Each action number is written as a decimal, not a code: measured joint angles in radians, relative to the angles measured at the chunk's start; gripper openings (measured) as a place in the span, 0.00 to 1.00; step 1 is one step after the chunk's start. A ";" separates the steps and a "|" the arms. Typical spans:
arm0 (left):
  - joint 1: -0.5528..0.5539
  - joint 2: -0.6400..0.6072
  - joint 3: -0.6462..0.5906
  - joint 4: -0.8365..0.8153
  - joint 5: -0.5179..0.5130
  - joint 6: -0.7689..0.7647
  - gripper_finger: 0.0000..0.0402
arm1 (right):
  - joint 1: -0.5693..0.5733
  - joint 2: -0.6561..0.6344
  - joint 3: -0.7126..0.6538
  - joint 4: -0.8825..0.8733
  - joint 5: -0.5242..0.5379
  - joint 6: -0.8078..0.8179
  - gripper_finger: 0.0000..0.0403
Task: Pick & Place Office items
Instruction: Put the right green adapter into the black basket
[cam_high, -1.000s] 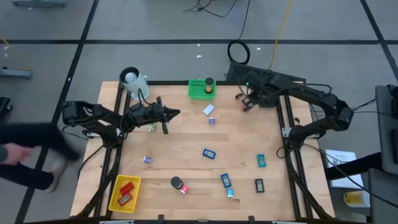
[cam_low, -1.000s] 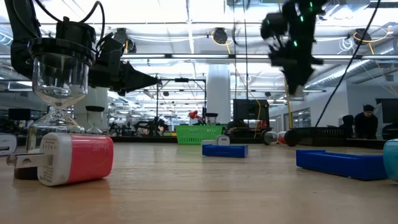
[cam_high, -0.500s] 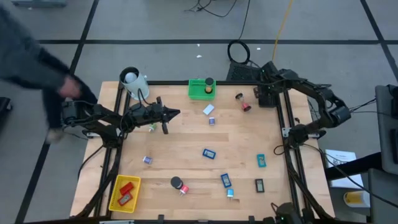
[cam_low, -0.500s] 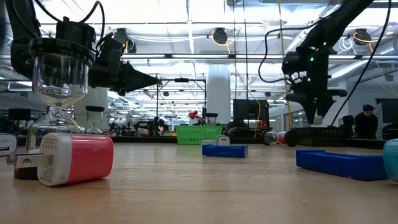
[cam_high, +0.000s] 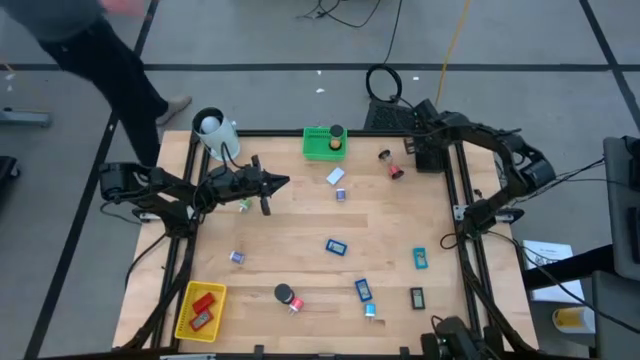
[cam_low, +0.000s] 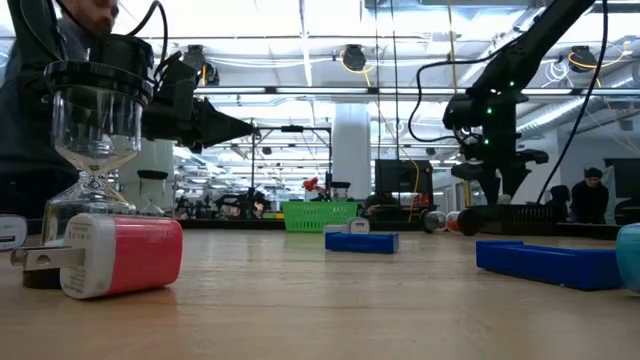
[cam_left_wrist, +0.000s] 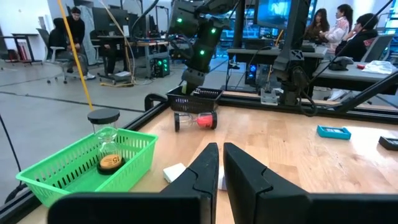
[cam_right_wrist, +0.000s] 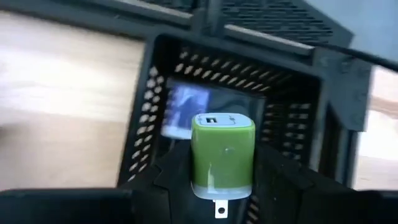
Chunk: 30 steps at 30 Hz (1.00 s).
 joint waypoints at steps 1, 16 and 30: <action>0.000 0.000 0.000 0.000 0.000 0.000 0.08 | 0.000 0.009 0.000 0.010 0.020 0.001 0.34; 0.000 0.000 0.000 -0.001 0.002 -0.003 0.08 | -0.002 0.094 0.000 0.007 0.149 -0.043 0.36; 0.000 0.000 0.000 -0.001 0.002 -0.004 0.08 | 0.000 0.094 0.000 0.004 0.149 -0.054 0.48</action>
